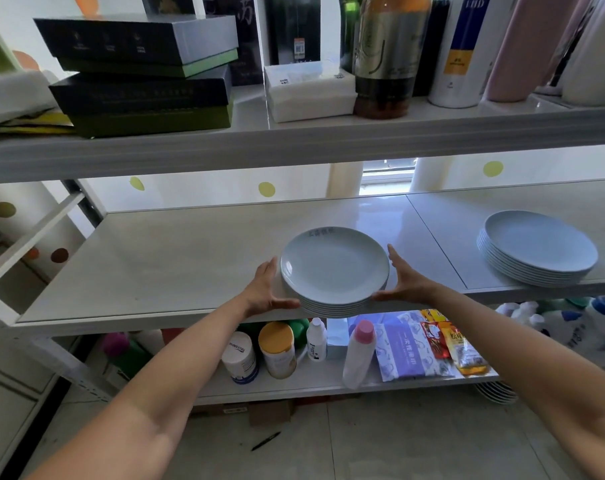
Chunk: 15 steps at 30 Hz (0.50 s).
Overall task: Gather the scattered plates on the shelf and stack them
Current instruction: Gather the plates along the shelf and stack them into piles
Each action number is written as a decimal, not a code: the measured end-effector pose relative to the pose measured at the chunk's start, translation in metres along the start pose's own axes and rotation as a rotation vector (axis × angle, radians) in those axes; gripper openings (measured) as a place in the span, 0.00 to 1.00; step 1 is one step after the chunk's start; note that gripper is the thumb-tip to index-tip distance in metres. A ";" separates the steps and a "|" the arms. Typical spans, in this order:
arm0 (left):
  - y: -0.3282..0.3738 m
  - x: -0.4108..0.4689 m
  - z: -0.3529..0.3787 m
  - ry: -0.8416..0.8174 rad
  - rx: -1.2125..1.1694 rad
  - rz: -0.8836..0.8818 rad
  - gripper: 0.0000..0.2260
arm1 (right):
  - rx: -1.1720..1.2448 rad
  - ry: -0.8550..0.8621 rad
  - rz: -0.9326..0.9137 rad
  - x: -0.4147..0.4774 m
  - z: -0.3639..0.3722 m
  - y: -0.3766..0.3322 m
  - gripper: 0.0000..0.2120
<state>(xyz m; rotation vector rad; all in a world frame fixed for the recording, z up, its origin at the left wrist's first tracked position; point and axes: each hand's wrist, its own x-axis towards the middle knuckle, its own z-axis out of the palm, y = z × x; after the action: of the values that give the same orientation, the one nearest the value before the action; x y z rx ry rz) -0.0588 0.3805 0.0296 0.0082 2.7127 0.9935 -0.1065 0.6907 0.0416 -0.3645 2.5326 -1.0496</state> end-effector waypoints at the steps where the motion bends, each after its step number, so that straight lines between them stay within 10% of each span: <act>1: -0.001 -0.001 0.005 0.010 0.003 0.038 0.59 | -0.016 0.003 -0.031 -0.003 0.003 0.001 0.58; 15: -0.008 -0.001 -0.006 0.286 0.003 0.036 0.62 | -0.292 0.296 -0.086 -0.007 -0.022 0.039 0.62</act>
<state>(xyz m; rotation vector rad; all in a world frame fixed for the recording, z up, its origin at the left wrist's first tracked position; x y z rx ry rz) -0.0584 0.3704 0.0295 -0.0925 2.9809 1.0748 -0.1130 0.7338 0.0300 -0.4273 2.9717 -0.8117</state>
